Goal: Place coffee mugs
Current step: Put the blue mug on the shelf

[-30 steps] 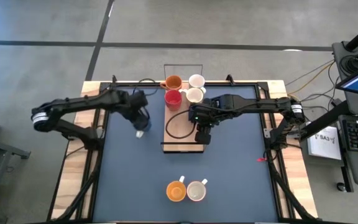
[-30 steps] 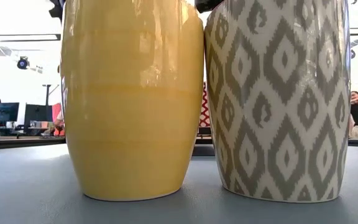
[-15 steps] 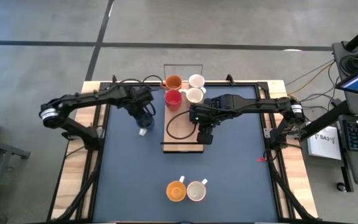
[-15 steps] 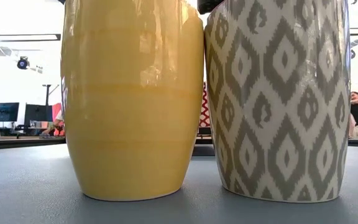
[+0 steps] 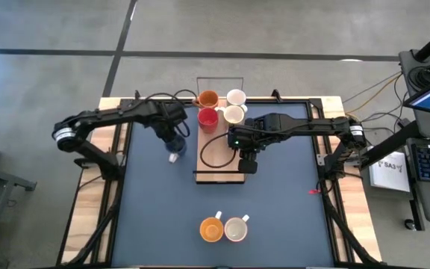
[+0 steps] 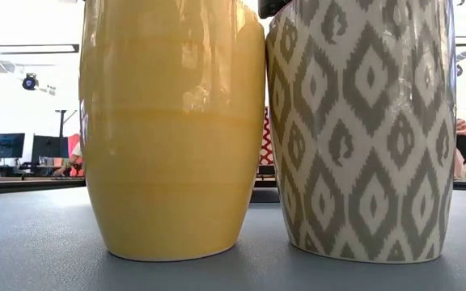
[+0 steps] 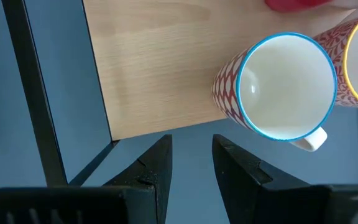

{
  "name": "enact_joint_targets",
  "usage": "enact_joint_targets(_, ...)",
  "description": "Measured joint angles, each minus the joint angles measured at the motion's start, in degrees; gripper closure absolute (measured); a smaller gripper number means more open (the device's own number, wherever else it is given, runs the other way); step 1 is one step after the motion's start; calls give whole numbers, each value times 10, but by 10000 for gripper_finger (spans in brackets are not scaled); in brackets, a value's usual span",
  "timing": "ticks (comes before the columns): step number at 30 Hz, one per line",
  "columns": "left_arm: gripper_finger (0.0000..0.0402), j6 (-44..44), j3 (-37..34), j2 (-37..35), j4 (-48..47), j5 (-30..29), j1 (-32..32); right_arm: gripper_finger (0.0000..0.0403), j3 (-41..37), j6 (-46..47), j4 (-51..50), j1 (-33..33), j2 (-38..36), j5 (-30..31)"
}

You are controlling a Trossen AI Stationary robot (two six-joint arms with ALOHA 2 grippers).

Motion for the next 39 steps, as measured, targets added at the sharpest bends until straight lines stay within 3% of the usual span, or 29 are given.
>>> enact_joint_targets(4, 389, -18, 0, 31, 12, 0, 2, 298, 0, 1, 0, 0, 0, 0)
enact_joint_targets(13, 327, 4, 22, 54, -27, 0, 2, 298, 0, -3, -1, 0, 0, 0)
enact_joint_targets(17, 303, 73, 48, 49, -45, 3, 2, 298, 0, -5, -2, 0, 0, 0)
enact_joint_targets(23, 293, 210, 81, 22, -71, 60, -7, 298, 0, -5, -5, 0, 0, 0)
enact_joint_targets(30, 306, 332, 52, -21, -84, 70, -85, 298, 0, -5, -11, 0, 0, 0)
enact_joint_targets(36, 310, 391, 24, -26, -77, -59, -151, 298, 0, -6, -11, 0, 0, 0)
enact_joint_targets(39, 310, 423, 16, -23, -69, -83, -159, 298, 0, 0, -10, 0, 0, 0)
